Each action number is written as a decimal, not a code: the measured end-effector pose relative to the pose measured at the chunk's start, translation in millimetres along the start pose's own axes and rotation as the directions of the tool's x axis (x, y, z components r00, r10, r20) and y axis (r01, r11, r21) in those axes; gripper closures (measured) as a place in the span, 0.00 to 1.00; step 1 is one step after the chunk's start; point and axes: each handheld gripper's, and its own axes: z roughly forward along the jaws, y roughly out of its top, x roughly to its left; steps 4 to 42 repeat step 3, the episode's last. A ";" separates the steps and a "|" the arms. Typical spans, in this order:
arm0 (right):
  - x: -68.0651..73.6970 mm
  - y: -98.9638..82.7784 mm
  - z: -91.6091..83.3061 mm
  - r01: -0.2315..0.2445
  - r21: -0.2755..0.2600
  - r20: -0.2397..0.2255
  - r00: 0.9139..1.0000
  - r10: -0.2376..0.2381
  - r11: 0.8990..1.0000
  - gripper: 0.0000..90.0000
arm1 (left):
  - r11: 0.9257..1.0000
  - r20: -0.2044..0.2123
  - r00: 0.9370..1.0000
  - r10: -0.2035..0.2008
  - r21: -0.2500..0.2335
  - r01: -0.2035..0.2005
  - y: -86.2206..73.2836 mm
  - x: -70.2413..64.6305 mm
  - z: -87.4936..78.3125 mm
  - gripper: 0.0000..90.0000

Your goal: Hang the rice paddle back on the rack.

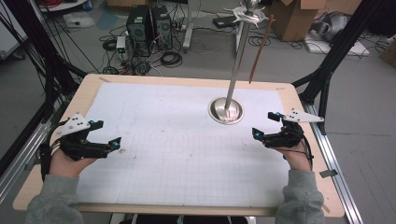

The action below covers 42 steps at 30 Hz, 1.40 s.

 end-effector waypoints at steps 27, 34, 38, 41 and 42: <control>-1.2 -1.5 -0.4 -0.009 -0.007 -0.002 1.000 0.009 1.000 0.00 | 1.000 0.002 1.000 0.004 -0.001 -0.004 0.8 -0.5 0.5 0.11; -1.2 -1.5 -0.4 -0.009 -0.007 -0.002 1.000 0.009 1.000 0.00 | 1.000 0.002 1.000 0.004 -0.001 -0.004 0.8 -0.5 0.5 0.11; -1.2 -1.5 -0.4 -0.009 -0.007 -0.002 1.000 0.009 1.000 0.00 | 1.000 0.002 1.000 0.004 -0.001 -0.004 0.8 -0.5 0.5 0.11; -1.2 -1.5 -0.4 -0.009 -0.007 -0.002 1.000 0.009 1.000 0.00 | 1.000 0.002 1.000 0.004 -0.001 -0.004 0.8 -0.5 0.5 0.11; -1.2 -1.5 -0.4 -0.009 -0.007 -0.002 1.000 0.009 1.000 0.00 | 1.000 0.002 1.000 0.004 -0.001 -0.004 0.8 -0.5 0.5 0.11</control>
